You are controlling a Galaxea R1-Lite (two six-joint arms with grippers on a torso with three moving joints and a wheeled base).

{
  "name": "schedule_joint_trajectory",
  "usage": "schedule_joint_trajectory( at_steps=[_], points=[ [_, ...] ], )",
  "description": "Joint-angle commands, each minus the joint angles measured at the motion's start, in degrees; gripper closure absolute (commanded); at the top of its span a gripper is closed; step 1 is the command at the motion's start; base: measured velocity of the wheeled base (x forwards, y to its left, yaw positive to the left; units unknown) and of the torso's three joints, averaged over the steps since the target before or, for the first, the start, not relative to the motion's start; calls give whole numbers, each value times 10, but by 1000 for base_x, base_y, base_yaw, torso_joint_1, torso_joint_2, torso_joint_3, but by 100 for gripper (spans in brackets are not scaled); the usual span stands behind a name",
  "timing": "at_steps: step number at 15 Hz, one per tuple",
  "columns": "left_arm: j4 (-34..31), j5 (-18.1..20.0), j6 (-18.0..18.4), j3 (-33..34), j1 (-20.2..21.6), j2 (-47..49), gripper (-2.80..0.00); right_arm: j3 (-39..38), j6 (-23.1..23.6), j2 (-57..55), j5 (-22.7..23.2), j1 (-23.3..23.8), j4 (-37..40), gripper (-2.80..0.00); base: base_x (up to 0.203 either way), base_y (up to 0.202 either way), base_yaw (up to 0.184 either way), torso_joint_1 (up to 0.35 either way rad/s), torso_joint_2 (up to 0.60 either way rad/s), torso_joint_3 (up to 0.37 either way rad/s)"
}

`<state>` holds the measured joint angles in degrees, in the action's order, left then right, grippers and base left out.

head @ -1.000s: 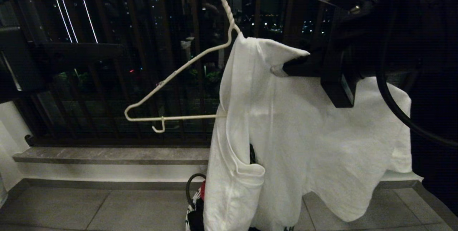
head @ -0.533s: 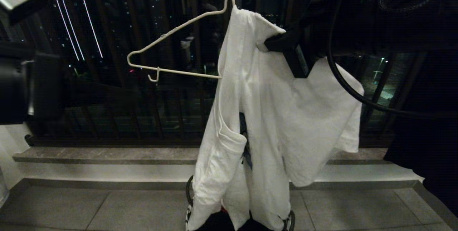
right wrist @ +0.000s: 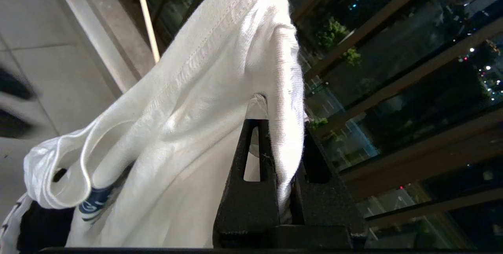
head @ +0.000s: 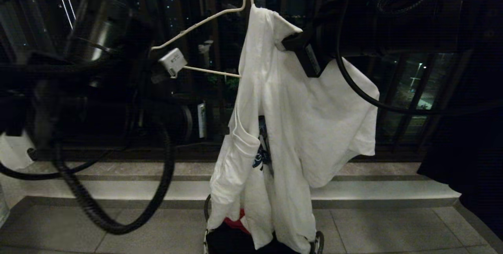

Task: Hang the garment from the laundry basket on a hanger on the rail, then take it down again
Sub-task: Hang the clothes on the clothes rack

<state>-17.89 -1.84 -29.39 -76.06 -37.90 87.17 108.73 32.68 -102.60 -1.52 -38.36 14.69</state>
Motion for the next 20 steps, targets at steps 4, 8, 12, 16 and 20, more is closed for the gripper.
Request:
schedule_joint_trajectory(
  at_steps=[4,8,12,16,20],
  points=[
    [4,-59,-50,-24,-2,66,-280,6,3,-3,-2,-12,3,0,0,0,0,0,0,0],
    [20,-70,-52,-24,-2,74,-280,5,3,3,-3,-24,4,0,0,0,0,0,0,0],
    [19,-92,-51,-24,-3,80,-280,7,4,3,-6,-24,3,0,0,0,0,0,0,0],
    [18,-137,-47,-23,-10,94,-280,7,4,3,-6,-23,3,0,0,0,0,0,0,0],
    [18,-152,-46,-22,-10,94,0,7,4,6,-6,-23,3,0,0,0,0,0,0,0]
  ],
)
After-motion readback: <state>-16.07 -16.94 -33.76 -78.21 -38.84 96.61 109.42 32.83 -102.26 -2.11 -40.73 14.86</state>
